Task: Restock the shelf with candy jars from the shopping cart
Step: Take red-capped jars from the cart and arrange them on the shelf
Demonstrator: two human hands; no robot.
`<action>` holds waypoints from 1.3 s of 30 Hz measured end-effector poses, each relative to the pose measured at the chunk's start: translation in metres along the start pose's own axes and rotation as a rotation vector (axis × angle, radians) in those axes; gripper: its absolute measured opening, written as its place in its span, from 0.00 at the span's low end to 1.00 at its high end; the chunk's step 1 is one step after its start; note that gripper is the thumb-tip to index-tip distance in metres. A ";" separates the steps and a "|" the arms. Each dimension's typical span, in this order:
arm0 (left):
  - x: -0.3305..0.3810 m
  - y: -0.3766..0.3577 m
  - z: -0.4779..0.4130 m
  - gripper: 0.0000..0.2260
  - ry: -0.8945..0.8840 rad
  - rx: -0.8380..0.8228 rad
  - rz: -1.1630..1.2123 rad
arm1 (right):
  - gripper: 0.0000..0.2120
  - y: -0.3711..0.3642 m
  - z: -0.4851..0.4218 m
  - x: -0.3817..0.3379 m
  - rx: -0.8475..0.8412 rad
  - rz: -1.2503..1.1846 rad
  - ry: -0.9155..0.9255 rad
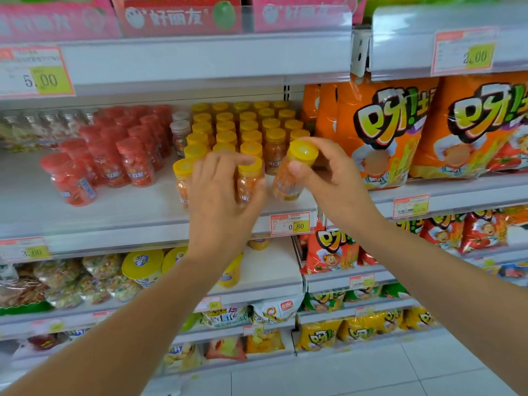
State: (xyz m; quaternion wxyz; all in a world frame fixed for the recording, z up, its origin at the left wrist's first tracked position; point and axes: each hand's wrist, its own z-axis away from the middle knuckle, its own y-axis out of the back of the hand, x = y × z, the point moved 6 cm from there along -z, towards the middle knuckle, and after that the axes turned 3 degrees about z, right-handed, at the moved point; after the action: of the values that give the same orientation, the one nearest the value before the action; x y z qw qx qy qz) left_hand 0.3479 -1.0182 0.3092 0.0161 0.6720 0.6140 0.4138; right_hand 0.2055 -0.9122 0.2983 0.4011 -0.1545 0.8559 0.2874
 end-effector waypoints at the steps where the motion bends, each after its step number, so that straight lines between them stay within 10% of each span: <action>1: -0.003 0.003 -0.008 0.16 -0.017 0.030 -0.081 | 0.19 0.000 -0.006 0.002 0.028 0.034 -0.009; 12: -0.041 -0.029 -0.039 0.28 -0.165 -0.272 -0.468 | 0.22 -0.032 -0.042 0.040 0.020 0.145 -0.145; 39: -0.042 -0.031 -0.035 0.23 -0.225 -0.199 -0.481 | 0.26 -0.031 -0.039 0.047 0.097 0.274 -0.066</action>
State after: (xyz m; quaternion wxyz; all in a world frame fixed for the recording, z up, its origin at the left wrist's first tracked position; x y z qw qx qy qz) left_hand 0.3067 -1.0629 0.2932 0.2475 0.5439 0.7065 0.3790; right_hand 0.1682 -0.9627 0.2707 0.3928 -0.0072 0.8683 0.3029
